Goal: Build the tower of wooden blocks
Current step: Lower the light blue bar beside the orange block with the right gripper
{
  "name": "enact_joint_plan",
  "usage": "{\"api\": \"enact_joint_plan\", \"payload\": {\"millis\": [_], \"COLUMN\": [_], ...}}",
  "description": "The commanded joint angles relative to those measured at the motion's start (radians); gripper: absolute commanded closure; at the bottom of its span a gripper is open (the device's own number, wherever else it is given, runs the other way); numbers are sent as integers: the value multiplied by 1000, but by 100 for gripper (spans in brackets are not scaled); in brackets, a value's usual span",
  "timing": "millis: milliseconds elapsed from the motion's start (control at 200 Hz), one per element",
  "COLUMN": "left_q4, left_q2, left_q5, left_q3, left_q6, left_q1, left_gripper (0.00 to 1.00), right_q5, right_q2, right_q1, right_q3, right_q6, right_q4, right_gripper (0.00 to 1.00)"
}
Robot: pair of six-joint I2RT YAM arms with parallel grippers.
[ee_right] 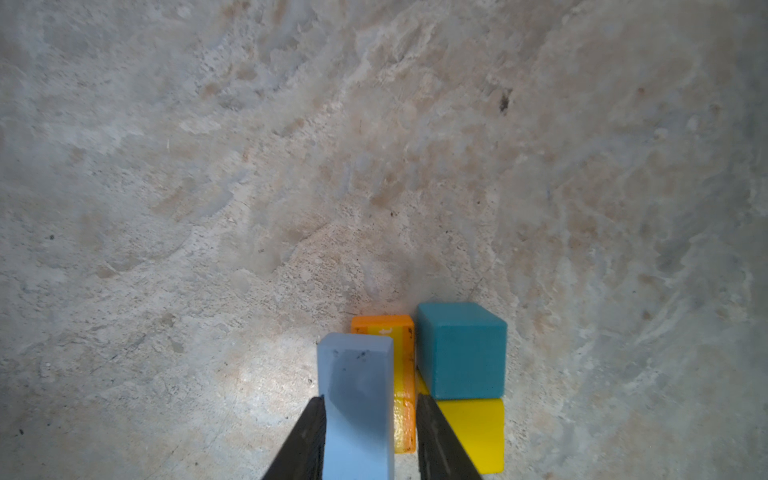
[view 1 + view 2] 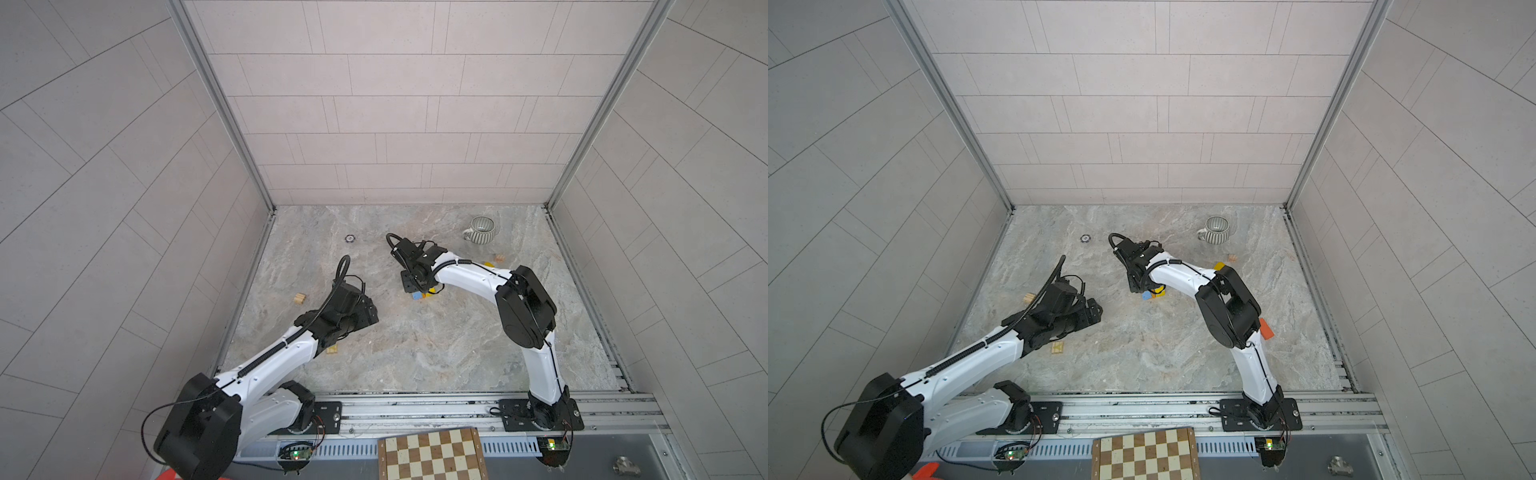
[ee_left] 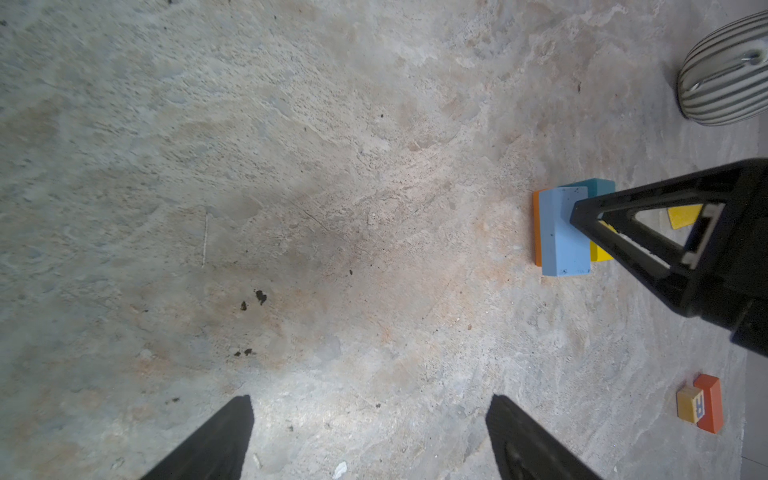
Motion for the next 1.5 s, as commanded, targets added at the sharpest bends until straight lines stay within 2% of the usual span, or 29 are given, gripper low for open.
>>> {"api": "enact_joint_plan", "payload": {"millis": [0, 205, 285, 345, 465, 565, 620, 695, 886, 986, 1166, 1316, 1496], "left_q4": [11, 6, 13, 23, 50, 6, -20, -23, -57, -54, -36, -31, -21], "left_q2": [9, 12, 27, 56, 129, 190, 213, 221, 160, 116, 65, 54, 54], "left_q5": [-1, -11, -9, 1, 20, 24, 19, 10, -45, -68, -81, -72, -61], "left_q3": [7, 19, 31, 42, 74, 125, 147, 149, 117, 87, 44, 30, 21], "left_q6": [5, 5, 9, 7, 2, 15, 25, 25, 23, 15, 10, 9, 10], "left_q1": [7, 9, 12, 16, 20, 23, 24, 24, 32, 35, 37, 40, 41], "left_gripper": [5, 5, 9, 18, 42, 48, 47, 42, 22, 15, 12, 12, 12], "right_q5": [24, 24, 28, 30, -20, -61, -77, -92, -96, -90, -82, -79, -81], "right_q2": [12, -10, -42, -72, -137, -161, -160, -152, -83, -39, 8, 25, 44], "right_q1": [-4, -4, -7, -11, -34, -39, -36, -26, 0, 18, 32, 36, 43], "right_q3": [21, 25, 17, 10, -23, -19, -12, -10, -4, 10, 26, 26, 26], "right_q6": [1, -7, -11, -18, -38, -61, -62, -56, -40, -35, -25, -19, -12], "right_q4": [-25, -36, -37, -40, -22, -34, -38, -35, -19, -20, -20, -18, -14], "right_gripper": [60, 58, 57, 58, 58, 58, 57, 57, 57, 55, 53, 60, 60]}}
